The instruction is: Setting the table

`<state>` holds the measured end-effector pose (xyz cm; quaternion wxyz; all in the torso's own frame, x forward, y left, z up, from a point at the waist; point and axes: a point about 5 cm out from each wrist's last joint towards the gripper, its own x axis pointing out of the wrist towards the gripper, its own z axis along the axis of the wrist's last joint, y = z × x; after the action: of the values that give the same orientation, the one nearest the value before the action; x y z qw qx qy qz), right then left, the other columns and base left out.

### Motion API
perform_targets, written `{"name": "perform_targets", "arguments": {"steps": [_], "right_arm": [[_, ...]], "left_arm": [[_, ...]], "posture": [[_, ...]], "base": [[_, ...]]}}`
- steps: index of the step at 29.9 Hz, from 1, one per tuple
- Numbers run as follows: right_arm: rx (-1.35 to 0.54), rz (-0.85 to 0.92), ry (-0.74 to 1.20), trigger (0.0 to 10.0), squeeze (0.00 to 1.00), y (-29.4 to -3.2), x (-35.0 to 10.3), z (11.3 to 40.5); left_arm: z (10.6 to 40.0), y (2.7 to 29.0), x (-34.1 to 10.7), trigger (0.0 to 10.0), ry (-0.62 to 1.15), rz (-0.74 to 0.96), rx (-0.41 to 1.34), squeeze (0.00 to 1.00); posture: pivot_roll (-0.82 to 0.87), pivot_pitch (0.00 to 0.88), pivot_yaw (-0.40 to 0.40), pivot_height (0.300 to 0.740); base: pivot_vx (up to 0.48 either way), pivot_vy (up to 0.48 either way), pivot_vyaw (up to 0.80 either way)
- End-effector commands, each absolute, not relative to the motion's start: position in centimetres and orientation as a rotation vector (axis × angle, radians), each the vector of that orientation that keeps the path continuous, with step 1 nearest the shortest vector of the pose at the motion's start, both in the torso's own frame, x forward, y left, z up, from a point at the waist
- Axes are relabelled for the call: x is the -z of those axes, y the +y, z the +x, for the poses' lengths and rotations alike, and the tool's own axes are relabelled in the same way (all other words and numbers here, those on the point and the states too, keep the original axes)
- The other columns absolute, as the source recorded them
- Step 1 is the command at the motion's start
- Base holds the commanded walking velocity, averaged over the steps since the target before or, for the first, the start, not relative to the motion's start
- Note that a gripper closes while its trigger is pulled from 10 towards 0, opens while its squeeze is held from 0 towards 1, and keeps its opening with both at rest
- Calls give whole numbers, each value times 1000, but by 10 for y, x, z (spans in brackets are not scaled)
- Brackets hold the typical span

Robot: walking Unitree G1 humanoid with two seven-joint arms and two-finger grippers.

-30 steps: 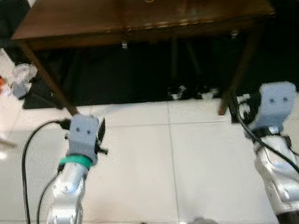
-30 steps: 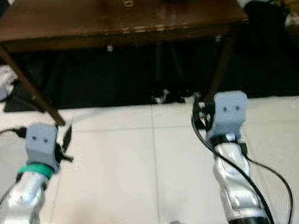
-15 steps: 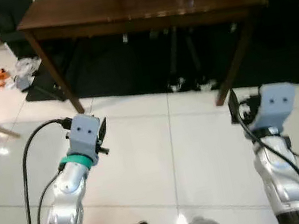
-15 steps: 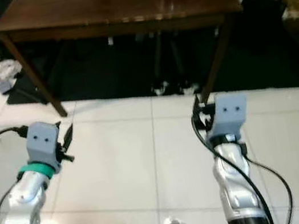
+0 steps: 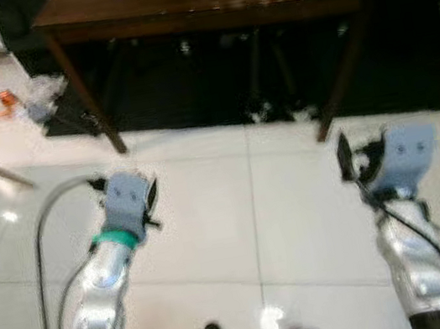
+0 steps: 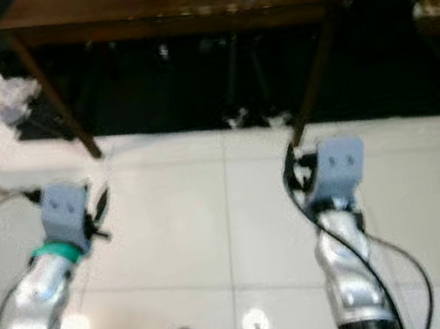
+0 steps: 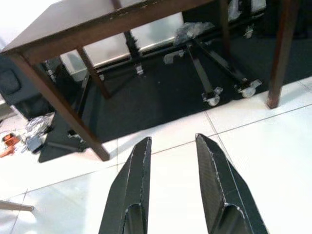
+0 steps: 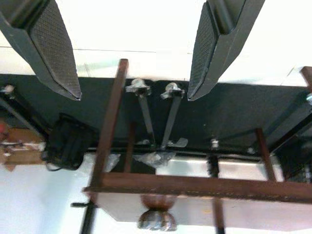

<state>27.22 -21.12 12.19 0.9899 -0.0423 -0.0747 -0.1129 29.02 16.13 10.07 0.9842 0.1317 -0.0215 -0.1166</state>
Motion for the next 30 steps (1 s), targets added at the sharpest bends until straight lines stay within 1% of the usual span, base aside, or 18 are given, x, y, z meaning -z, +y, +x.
{"name": "perform_targets", "arguments": {"steps": [1,17,30], "right_arm": [[236,-73,-139,10000,0,-213,-118,270],[229,-83,-130,10000,0,-214,-118,271],[206,-88,-126,10000,0,-210,-117,271]], "left_arm": [[290,162,-99,10000,-33,278,239,0],[289,160,-96,10000,-15,267,244,0],[288,160,-94,10000,-6,269,242,0]], "posture": [[-17,0,66,740],[-18,0,66,740],[-18,0,69,740]], "base": [[-266,0,0],[0,0,0],[0,0,800]]}}
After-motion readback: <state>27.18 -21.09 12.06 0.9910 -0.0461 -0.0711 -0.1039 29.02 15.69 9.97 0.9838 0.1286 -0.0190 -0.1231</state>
